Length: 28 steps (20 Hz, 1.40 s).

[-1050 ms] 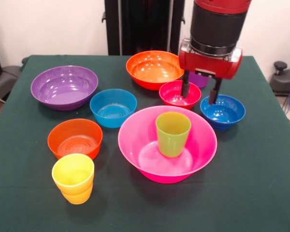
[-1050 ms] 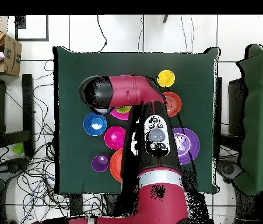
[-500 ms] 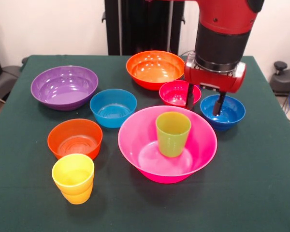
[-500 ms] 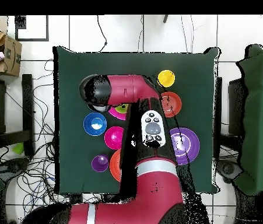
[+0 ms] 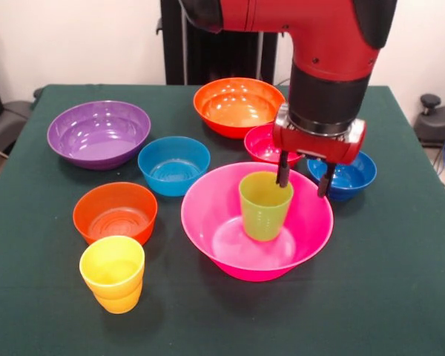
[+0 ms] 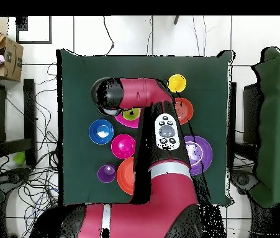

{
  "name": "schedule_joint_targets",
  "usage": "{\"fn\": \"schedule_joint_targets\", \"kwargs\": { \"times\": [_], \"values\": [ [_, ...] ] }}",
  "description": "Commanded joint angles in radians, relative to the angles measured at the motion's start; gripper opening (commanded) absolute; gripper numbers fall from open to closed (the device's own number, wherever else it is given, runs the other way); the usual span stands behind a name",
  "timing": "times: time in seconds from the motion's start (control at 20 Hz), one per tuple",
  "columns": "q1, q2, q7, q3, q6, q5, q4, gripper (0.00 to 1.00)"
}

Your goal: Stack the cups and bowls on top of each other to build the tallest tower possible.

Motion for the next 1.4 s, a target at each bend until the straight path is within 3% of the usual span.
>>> {"fn": "schedule_joint_targets", "kwargs": {
  "times": [0.05,1.4],
  "values": [
    [-0.02,0.065,-0.067,0.082,-0.048,-0.033,-0.057,1.0],
    [-0.07,0.099,-0.151,0.096,-0.092,-0.087,-0.095,1.0]
  ]
}}
